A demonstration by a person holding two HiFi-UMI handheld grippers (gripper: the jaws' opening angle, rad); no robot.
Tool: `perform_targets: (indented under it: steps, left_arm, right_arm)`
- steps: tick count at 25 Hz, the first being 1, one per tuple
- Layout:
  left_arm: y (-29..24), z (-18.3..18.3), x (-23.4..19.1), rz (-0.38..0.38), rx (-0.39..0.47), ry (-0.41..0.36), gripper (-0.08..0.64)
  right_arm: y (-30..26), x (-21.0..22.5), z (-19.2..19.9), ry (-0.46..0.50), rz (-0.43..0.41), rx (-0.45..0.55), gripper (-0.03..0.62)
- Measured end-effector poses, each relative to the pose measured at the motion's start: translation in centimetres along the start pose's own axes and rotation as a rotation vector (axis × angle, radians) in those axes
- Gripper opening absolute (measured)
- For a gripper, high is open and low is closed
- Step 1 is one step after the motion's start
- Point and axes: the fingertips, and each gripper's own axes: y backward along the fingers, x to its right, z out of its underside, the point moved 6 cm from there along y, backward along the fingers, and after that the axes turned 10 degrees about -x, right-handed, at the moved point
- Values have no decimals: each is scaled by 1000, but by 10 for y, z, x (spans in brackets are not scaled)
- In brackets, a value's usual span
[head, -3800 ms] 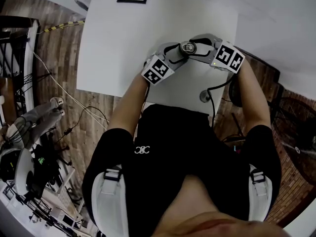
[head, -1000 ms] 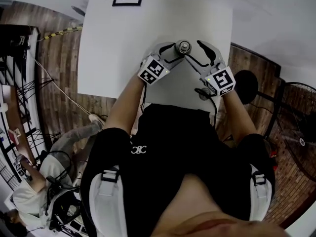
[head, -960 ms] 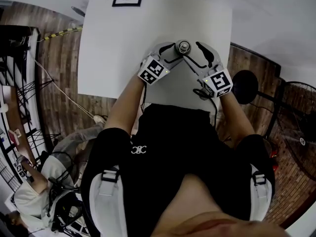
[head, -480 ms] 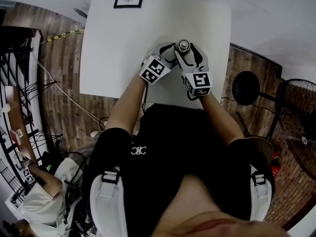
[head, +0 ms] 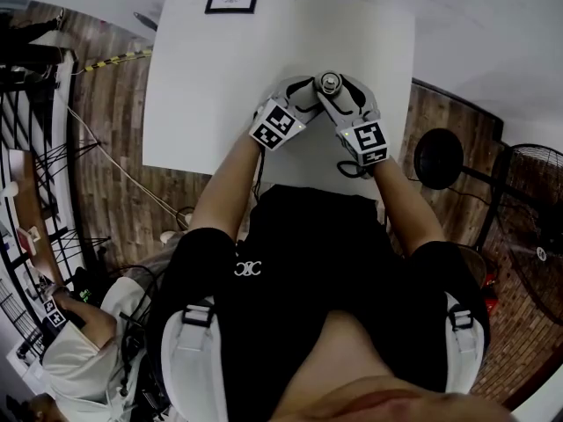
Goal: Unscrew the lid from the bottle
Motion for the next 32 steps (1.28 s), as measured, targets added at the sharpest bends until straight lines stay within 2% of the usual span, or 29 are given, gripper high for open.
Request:
perform_targets:
  steps: [4, 11, 15, 17, 19, 22, 24, 26, 30, 32]
  left_arm:
    - [-3, -1, -1, 5, 0, -8, 322]
    - [0, 0, -1, 11, 6, -27, 321]
    - [1, 0, -1, 15, 11, -31, 321]
    - [1, 0, -1, 17, 12, -34, 321]
    - [1, 0, -2, 18, 12, -35, 321]
    - [4, 1, -2, 16, 13, -33, 321]
    - [5, 1, -2, 15, 12, -33, 321]
    - [3, 1, -1, 14, 8, -32, 321]
    - [1, 2, -2, 8, 5, -27, 322]
    - [2, 2, -3, 6, 4, -24, 322]
  right_arm:
    - [-1, 11, 4, 64, -152, -24, 223]
    - [-3, 22, -1, 166, -365, -56, 220]
    - [-6, 26, -5, 259, -494, -93, 220]
    - [-8, 27, -8, 308, -536, -116, 222]
    - [-10, 27, -10, 314, -551, -133, 222]
    - [-4, 26, -15, 257, -526, -122, 250]
    - [5, 25, -18, 206, -479, -90, 258]
    - [12, 25, -17, 158, -398, -60, 264]
    - [18, 14, -11, 96, -179, -30, 262]
    - [17, 5, -8, 49, -105, -15, 262]
